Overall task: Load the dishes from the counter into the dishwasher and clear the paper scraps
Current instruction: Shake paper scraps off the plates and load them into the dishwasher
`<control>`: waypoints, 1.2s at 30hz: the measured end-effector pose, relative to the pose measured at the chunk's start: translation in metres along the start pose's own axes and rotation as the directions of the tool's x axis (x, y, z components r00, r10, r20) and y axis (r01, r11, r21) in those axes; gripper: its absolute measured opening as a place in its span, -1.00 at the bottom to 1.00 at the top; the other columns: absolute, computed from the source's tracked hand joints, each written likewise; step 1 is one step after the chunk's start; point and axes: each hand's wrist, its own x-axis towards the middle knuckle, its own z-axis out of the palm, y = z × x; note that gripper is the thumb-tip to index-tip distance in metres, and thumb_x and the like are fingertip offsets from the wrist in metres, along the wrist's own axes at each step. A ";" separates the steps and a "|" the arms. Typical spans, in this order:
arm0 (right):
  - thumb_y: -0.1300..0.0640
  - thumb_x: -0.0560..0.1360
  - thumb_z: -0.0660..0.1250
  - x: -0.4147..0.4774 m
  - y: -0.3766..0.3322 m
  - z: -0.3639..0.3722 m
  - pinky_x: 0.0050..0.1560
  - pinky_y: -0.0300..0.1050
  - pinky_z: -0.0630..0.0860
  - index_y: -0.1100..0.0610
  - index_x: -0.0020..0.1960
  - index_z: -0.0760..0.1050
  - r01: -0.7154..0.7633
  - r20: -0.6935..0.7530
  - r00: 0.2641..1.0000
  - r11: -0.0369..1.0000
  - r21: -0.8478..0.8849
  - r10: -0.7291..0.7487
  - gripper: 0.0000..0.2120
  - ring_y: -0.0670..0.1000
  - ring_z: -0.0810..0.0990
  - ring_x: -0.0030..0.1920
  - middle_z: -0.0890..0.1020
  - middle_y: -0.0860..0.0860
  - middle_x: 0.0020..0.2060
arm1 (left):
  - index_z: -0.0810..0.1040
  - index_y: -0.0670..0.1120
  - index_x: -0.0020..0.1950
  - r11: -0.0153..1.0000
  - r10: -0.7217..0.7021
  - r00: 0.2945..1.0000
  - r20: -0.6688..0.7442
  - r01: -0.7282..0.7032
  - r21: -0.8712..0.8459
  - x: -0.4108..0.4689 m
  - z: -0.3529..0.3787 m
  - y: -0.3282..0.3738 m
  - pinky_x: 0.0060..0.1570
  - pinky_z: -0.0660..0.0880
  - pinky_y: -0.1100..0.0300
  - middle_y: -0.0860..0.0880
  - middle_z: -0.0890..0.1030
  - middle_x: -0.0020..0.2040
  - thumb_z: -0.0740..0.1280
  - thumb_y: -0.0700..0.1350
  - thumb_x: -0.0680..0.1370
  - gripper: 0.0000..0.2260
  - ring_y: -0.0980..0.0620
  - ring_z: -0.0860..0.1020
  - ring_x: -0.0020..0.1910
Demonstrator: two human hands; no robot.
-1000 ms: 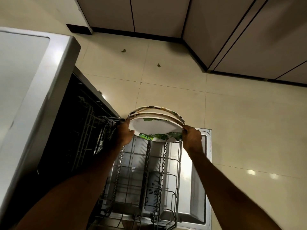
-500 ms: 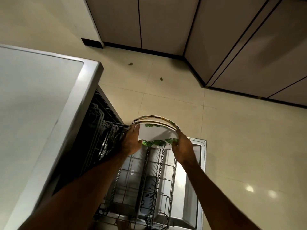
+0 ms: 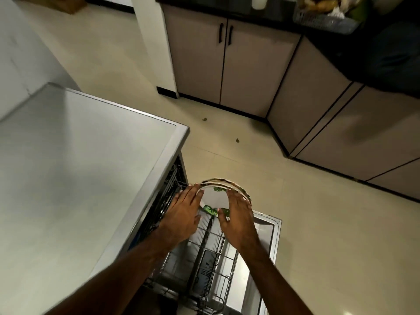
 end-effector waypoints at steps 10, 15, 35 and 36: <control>-0.23 0.68 0.07 -0.047 -0.119 -0.042 0.65 0.09 -0.18 0.00 0.69 -0.05 0.278 0.144 0.952 0.960 -0.021 -0.272 -0.32 -0.02 -0.11 0.66 0.01 -0.02 0.67 | -0.05 -0.02 0.68 0.976 -0.217 0.966 -0.142 0.214 -0.039 -0.135 -0.080 -0.039 0.62 -0.05 -0.09 -0.02 -0.16 0.66 -0.22 0.34 0.53 -0.22 -0.06 -0.14 0.65; -0.30 0.65 0.03 -0.058 -0.180 -0.036 0.61 0.05 -0.26 -0.03 0.69 -0.12 0.432 0.220 0.883 0.901 -0.037 -0.414 -0.27 0.01 -0.14 0.66 -0.05 -0.02 0.68 | 0.11 -0.08 0.67 0.923 -0.384 0.901 -0.204 0.380 -0.060 -0.212 -0.092 -0.073 0.57 0.14 -0.17 -0.09 0.01 0.67 0.12 0.25 0.61 -0.29 -0.12 0.03 0.65; -0.49 0.56 -0.05 -0.263 -0.438 0.118 0.62 0.07 -0.25 -0.05 0.68 -0.23 0.859 0.488 0.405 0.505 0.088 -0.773 -0.12 0.02 -0.26 0.65 -0.18 -0.03 0.67 | -0.19 0.09 0.67 0.295 -0.955 0.260 -0.140 0.865 -0.405 -0.641 -0.021 -0.140 0.57 -0.27 -0.14 -0.02 -0.35 0.64 0.02 0.51 0.54 -0.13 -0.06 -0.39 0.60; -0.50 0.55 -0.05 -0.277 -0.446 0.127 0.62 0.06 -0.26 -0.05 0.69 -0.23 0.869 0.493 0.384 0.486 0.094 -0.781 -0.11 0.02 -0.25 0.65 -0.17 -0.03 0.67 | -0.22 0.10 0.67 0.276 -0.961 0.242 -0.132 0.869 -0.411 -0.659 -0.017 -0.140 0.57 -0.28 -0.15 -0.01 -0.37 0.63 0.02 0.52 0.53 -0.13 -0.05 -0.41 0.59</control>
